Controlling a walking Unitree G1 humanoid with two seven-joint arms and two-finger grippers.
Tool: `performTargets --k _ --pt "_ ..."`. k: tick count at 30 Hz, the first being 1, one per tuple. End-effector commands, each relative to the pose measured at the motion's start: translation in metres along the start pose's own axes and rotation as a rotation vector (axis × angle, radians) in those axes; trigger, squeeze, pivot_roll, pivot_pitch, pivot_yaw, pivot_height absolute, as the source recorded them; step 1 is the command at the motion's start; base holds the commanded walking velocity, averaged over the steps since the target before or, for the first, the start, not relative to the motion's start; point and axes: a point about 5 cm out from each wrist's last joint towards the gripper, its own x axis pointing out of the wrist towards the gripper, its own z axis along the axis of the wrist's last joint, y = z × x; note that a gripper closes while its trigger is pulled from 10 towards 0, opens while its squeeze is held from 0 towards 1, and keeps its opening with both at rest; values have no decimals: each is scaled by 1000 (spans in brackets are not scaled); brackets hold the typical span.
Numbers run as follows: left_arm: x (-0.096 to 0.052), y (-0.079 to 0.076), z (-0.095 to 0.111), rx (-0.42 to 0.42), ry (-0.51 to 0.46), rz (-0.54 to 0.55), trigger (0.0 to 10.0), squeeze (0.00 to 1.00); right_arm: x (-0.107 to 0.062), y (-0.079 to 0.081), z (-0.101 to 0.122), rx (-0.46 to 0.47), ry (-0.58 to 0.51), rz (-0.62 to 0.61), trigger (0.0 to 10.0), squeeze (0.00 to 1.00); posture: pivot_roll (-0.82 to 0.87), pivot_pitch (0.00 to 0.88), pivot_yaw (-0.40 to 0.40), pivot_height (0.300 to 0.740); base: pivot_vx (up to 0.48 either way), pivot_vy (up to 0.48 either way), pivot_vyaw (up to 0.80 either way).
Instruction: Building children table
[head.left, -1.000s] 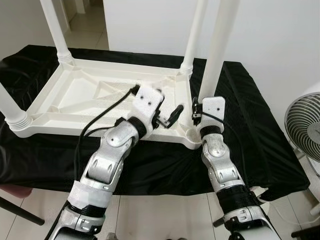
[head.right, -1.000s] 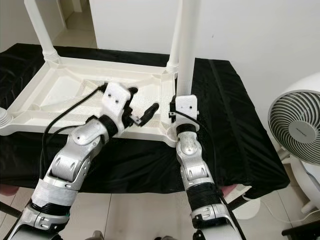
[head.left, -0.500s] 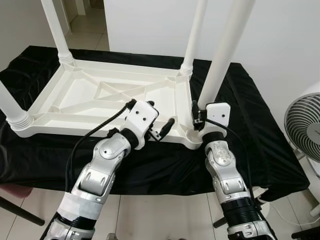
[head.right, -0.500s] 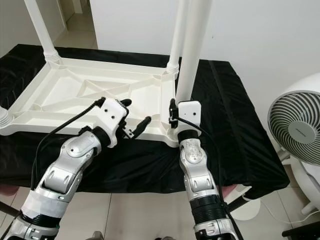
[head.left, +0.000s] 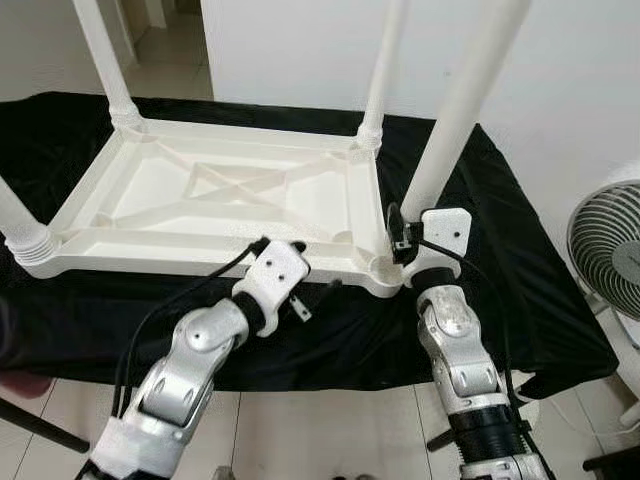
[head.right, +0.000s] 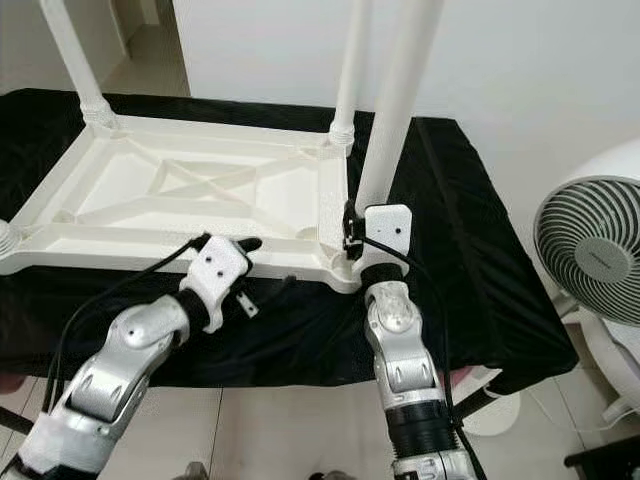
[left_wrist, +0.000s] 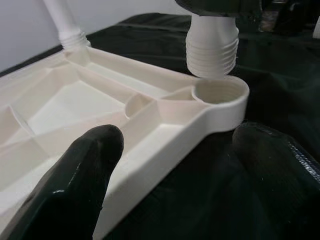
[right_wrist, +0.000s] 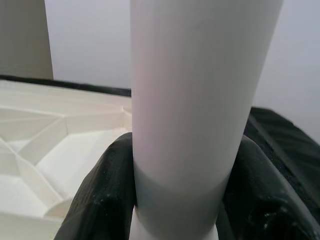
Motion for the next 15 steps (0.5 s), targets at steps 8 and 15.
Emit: performTargets --k 8,15 --pt "0 -13 3 -17 5 -125 10000 0 -6 2 -2 9 24 32 10000 0 116 94 -38 740 0 0 0" --pt "0 -16 5 -16 2 -140 10000 0 -8 10 -4 19 48 83 10000 0 117 91 -37 740 0 0 0"
